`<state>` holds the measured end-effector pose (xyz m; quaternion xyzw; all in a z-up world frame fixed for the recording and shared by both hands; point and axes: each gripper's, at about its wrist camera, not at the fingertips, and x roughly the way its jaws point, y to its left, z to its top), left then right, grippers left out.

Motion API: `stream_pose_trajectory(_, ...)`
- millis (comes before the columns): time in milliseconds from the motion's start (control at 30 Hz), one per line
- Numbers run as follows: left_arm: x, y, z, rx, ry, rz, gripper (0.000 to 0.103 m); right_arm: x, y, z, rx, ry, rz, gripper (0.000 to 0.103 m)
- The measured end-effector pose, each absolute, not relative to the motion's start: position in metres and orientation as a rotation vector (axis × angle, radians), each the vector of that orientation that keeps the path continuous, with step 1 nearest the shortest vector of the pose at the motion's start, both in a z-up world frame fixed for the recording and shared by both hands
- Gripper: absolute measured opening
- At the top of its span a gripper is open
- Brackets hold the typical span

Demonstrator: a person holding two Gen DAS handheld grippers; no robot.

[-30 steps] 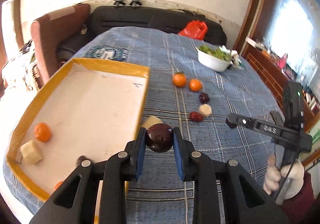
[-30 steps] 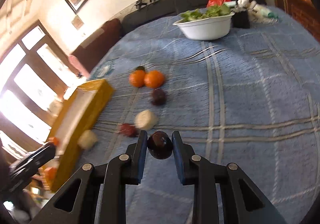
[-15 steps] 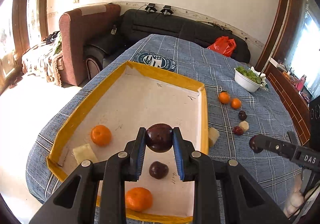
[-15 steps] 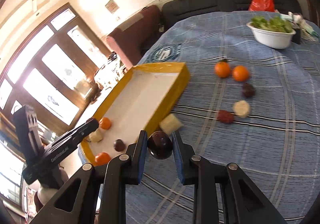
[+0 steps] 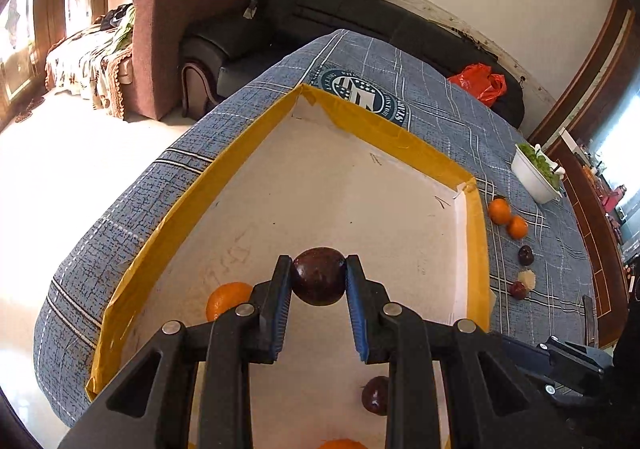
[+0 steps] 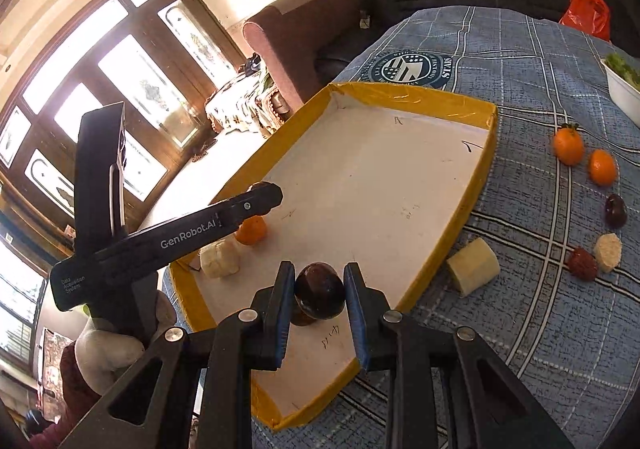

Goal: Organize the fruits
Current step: 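Carry both plums into the tray and open both tools, then withdraw both open tools from the tray back over the table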

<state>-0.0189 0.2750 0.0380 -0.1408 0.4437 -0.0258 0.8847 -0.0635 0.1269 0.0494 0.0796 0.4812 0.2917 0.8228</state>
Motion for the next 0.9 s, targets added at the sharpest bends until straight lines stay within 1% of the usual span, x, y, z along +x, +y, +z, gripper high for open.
stream_pose_trajectory(300, -0.007, 0.285, 0.029, -0.295, 0.947, -0.008, 0.025, -0.052, 0.156, 0.022, 0.068, 1.039, 0.600, 0.029)
stream_pose_trajectory(367, -0.003, 0.285, 0.026, -0.295, 0.964, -0.006, 0.027, -0.048, 0.159, 0.018, 0.055, 1.037, 0.597, 0.029)
stream_pose_trajectory(433, -0.001, 0.284, 0.024, -0.303, 0.974, -0.010, 0.034, -0.049, 0.162, 0.017, 0.036, 1.031, 0.590, 0.030)
stream_pose_trajectory(467, -0.002, 0.284, 0.025, -0.306, 0.970, -0.010, 0.039, -0.050, 0.164, 0.017, 0.029, 1.026, 0.587, 0.030)
stream_pose_trajectory(500, -0.002, 0.284, 0.026, -0.308, 0.968, -0.008, 0.047, -0.051, 0.164, 0.018, 0.025, 1.020, 0.583, 0.030)
stream_pose_trajectory(567, -0.004, 0.285, 0.030, -0.317, 0.960, -0.007, 0.051, -0.051, 0.163, 0.021, 0.028, 1.013, 0.586, 0.033)
stream_pose_trajectory(600, -0.006, 0.285, 0.033, -0.322, 0.957, -0.005, 0.051, -0.050, 0.162, 0.024, 0.031, 1.008, 0.588, 0.036)
stream_pose_trajectory(733, -0.024, 0.286, 0.049, -0.355, 0.923, -0.006, 0.053, -0.057, 0.150, 0.041, 0.048, 0.970, 0.585, 0.039)
stream_pose_trajectory(800, -0.037, 0.283, 0.059, -0.384, 0.905, -0.018, 0.062, -0.061, 0.138, 0.051, 0.069, 0.947, 0.574, 0.044)
stream_pose_trajectory(900, -0.057, 0.279, 0.071, -0.431, 0.880, -0.035, 0.070, -0.068, 0.107, 0.067, 0.106, 0.908, 0.539, 0.048)
